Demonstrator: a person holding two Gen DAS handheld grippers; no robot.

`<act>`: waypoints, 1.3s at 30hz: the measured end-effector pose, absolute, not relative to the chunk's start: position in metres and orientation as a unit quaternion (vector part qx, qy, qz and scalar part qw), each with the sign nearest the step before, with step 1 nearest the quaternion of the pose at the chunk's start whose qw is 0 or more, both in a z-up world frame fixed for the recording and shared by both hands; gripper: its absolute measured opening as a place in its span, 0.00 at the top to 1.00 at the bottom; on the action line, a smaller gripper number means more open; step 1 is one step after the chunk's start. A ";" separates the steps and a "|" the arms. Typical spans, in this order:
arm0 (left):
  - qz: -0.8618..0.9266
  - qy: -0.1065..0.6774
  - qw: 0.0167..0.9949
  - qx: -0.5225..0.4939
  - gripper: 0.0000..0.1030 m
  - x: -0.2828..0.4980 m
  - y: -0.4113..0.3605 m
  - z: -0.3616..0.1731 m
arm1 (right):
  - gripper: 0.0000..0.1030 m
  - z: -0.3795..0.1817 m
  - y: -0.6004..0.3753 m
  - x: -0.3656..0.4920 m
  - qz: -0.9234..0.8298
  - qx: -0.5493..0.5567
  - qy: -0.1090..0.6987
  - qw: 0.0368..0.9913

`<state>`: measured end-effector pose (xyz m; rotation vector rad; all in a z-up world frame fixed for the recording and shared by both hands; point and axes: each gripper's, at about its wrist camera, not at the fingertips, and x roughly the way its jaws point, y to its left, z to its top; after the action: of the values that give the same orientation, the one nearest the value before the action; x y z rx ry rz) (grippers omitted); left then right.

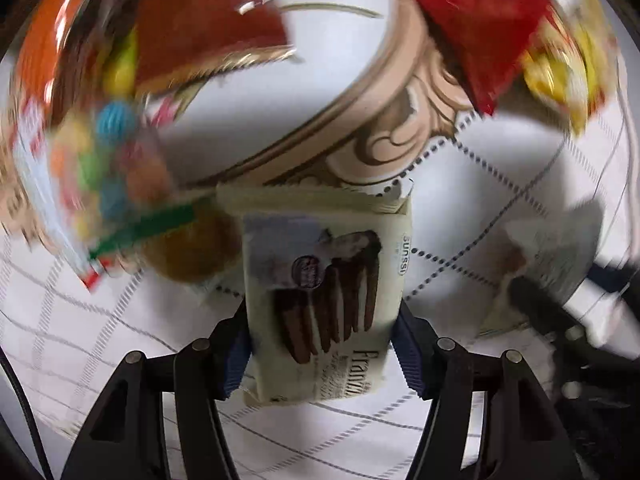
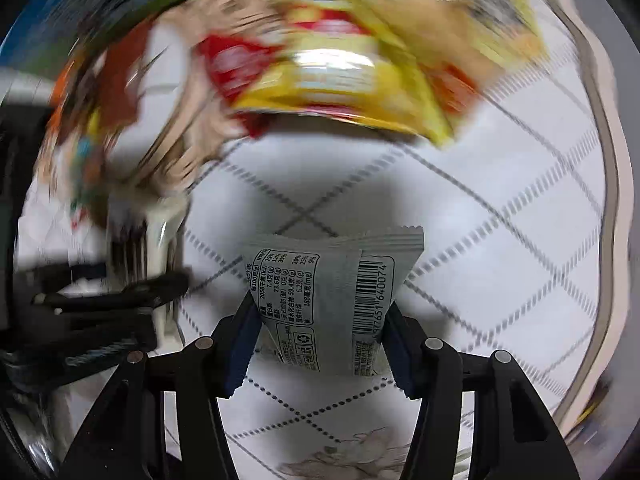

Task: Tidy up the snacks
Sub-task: 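Carry the wafer pack and bread bag into the box and release both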

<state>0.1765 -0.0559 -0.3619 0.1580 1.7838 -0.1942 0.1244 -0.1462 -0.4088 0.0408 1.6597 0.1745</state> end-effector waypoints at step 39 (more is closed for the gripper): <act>-0.043 0.590 0.803 -0.063 0.45 0.339 0.024 -0.077 | 0.51 -0.185 -0.151 0.323 0.107 0.103 0.572 0.806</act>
<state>0.3388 0.0241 -0.0770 -0.1356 1.2650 -0.0931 0.3234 -0.1510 -0.1848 0.2200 1.2250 0.2287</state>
